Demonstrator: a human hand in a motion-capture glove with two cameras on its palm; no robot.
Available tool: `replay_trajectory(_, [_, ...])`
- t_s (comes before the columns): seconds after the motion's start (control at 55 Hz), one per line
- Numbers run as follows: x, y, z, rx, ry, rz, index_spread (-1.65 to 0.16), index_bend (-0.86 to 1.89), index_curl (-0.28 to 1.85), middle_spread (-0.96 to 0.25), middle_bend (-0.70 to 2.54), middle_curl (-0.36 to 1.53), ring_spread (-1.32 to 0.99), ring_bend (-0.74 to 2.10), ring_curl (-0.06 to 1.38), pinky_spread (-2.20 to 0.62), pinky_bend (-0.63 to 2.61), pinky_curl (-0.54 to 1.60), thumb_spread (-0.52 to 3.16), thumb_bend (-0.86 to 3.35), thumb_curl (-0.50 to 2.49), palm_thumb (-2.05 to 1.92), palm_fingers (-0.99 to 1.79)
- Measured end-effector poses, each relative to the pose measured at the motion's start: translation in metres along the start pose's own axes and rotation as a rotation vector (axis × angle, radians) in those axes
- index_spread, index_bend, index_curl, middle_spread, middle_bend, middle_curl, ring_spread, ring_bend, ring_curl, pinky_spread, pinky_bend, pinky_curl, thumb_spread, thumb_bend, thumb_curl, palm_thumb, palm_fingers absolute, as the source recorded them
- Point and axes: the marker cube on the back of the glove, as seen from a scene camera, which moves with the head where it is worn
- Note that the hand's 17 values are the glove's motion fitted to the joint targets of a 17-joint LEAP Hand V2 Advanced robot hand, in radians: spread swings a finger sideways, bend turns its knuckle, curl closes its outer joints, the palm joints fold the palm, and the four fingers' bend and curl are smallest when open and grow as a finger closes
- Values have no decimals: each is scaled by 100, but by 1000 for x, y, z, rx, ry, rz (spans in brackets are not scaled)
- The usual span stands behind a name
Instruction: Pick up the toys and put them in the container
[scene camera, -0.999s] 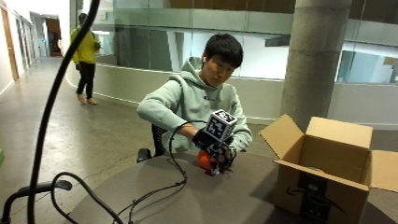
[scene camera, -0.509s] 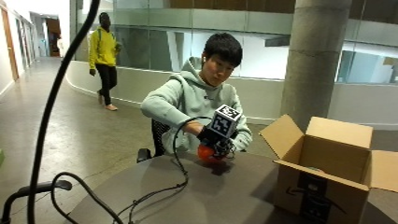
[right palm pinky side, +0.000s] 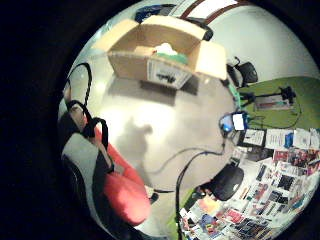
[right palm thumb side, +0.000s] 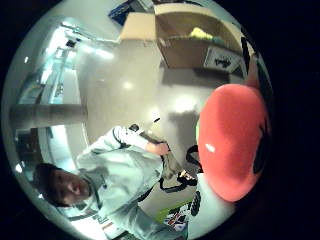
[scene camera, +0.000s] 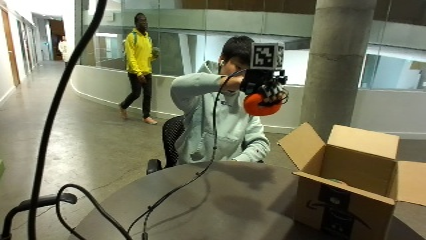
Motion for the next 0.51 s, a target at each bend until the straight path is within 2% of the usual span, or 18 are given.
replay_trajectory(0.091, [-52, 1, -44, 50, -174, -77, -45, 66, 85, -31, 113, 83, -39, 137, 70, -39, 118, 57, 36, 13, 96, 74, 95])
replay_trajectory(0.182, [-36, -20, -59, 136, -176, -276, -46, 67, 91, -31, 115, 86, -39, 139, 71, -39, 120, 58, 33, 13, 99, 74, 93])
replay_trajectory(0.254, [-53, -39, -72, 146, -237, -54, -46, 67, 96, -32, 116, 89, -38, 141, 71, -39, 122, 59, 31, 12, 101, 74, 91])
replay_trajectory(0.291, [-57, -47, -74, 163, -248, -2, -47, 67, 98, -31, 115, 89, -38, 141, 71, -39, 123, 59, 30, 12, 102, 73, 89])
replay_trajectory(0.454, [-58, -80, -67, 259, -272, 49, -48, 60, 106, -31, 111, 92, -38, 141, 72, -37, 127, 61, 30, 8, 105, 71, 76])
replay_trajectory(0.509, [-58, -85, -62, 313, -279, -55, -47, 53, 107, -31, 106, 92, -38, 139, 71, -36, 129, 60, 31, 7, 105, 70, 61])
